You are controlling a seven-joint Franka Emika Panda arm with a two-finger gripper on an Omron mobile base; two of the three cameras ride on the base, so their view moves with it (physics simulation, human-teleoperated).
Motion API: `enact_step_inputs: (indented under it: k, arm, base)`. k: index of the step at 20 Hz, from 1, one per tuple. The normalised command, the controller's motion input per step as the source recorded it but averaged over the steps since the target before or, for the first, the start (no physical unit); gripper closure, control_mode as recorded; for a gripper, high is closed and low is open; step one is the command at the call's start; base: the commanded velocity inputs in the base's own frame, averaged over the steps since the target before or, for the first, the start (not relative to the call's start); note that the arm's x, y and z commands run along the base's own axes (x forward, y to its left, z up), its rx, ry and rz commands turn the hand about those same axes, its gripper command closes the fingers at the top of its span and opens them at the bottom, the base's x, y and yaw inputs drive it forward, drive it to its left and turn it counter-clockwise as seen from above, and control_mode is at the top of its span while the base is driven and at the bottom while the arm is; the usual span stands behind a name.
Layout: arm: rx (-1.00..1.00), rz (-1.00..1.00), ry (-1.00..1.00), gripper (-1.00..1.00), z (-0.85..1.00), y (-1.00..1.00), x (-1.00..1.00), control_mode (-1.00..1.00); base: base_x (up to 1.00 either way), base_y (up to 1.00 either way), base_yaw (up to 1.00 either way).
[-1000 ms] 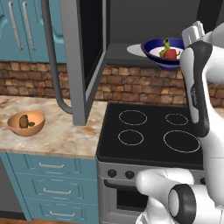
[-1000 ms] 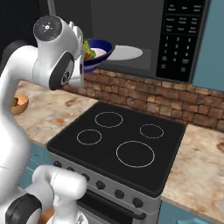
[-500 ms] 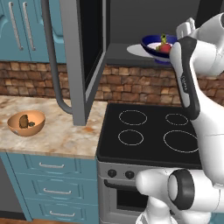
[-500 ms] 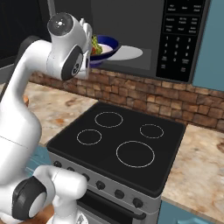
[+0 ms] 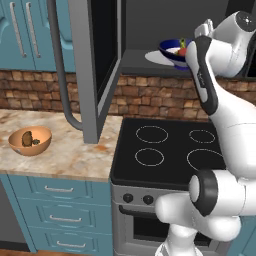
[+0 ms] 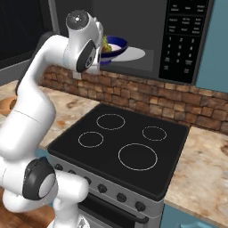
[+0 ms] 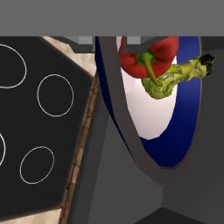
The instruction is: Place the bowl containing the bell pepper and broccoli in the microwave. Close the microwave door and press the start button to microwave the meal.
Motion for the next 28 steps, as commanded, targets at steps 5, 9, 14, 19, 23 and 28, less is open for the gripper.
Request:
enact_step_inputs:
  k: [5,9,14,19,23,28]
  arm:
    - [0.0,0.0,0.06,1.0,0.0,-0.11,0.69,-1.0]
    - [0.0,0.0,0.02,1.0,0.0,-0.02,0.68,-1.0]
    - [0.0,0.0,0.02,1.0,0.0,0.0,0.67,-1.0]
    - [0.0,0.0,0.0,-1.0,0.0,0.0,0.5,-1.0]
    - [0.0,0.0,0.0,-1.0,0.0,0.0,0.09,-1.0]
    - [-0.02,0.0,-0.01,-1.0,0.0,0.0,-0.48,-1.0]
  base:
    - [0.0,0.0,0.0]
    - [0.0,0.0,0.0]
    - [0.0,0.0,0.0]
    - [0.0,0.0,0.0]
    - [0.0,0.0,0.0]
    - [0.0,0.0,0.0]
